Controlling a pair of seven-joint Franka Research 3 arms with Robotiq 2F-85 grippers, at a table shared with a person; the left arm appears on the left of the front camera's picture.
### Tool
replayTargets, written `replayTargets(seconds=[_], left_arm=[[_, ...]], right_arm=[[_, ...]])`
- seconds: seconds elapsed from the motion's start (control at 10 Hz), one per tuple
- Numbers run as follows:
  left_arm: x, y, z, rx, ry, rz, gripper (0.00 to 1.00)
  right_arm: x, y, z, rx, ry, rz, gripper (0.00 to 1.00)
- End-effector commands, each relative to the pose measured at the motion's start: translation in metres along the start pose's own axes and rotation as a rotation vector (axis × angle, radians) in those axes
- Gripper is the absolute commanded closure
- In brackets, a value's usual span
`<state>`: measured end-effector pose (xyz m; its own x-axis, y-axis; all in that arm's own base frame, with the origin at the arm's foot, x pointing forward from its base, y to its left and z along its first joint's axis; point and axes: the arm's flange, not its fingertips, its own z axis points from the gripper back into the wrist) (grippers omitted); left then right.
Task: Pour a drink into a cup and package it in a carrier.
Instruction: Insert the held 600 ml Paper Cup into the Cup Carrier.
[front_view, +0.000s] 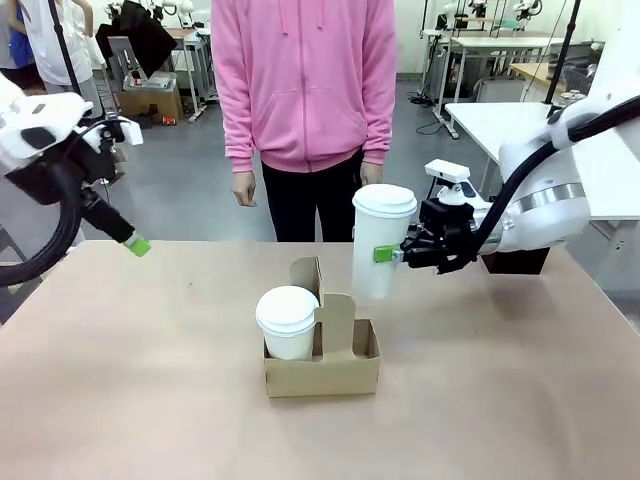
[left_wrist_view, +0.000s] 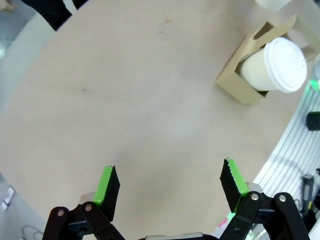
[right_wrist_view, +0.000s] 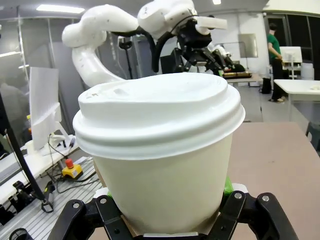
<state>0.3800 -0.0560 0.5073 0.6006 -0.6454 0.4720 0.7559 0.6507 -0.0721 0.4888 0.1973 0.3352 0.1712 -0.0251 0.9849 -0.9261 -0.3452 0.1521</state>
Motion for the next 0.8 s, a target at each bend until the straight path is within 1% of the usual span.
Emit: replayTargets(seconds=[0.0, 0.3, 0.4, 0.7], left_arm=[[-0.012, 0.008, -0.016, -0.019, -0.065, -0.049, 0.00], [-0.017, 0.020, -0.026, -0.004, -0.057, -0.026, 0.00], [-0.017, 0.013, -0.016, 0.004, -0.031, -0.030, 0.00], [-0.017, 0.013, -0.016, 0.004, -0.031, -0.030, 0.00]], right_arm=[[-0.005, 0.005, -0.004, -0.009, 0.006, 0.023, 0.20], [-0.012, 0.021, -0.014, -0.020, 0.013, 0.032, 0.20], [-0.015, 0.025, -0.018, -0.027, 0.008, 0.035, 0.20], [-0.026, 0.028, -0.032, -0.021, 0.006, 0.037, 0.20]])
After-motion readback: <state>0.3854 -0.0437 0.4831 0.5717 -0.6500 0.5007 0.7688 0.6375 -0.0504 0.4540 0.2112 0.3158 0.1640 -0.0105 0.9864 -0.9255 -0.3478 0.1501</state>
